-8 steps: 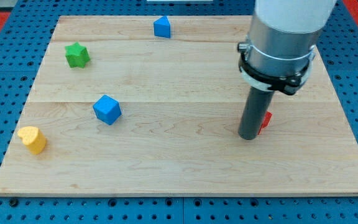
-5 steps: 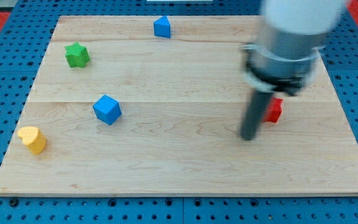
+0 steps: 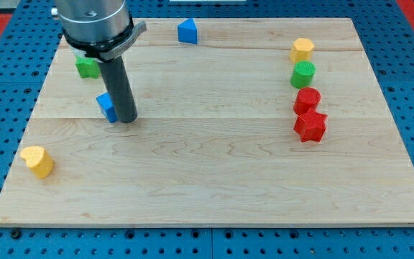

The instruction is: Push blue cube below green star

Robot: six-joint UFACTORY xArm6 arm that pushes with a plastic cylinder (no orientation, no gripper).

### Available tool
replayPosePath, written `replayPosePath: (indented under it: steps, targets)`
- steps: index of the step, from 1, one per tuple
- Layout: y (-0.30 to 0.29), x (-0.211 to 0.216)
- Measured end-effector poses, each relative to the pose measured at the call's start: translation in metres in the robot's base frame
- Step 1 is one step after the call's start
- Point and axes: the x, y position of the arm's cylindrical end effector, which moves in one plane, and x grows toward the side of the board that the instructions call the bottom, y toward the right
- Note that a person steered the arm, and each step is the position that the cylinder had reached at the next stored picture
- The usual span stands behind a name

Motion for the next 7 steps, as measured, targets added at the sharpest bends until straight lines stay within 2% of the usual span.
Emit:
replayPosePath:
  steps: [1,3,4,5,6,7]
  targets:
    - [0.008,-0.004]
    - [-0.03,0.0]
    - [-0.038,-0.014]
    - [-0.074,-0.02]
    - [-0.122,-0.009]
    - [-0.131,-0.057]
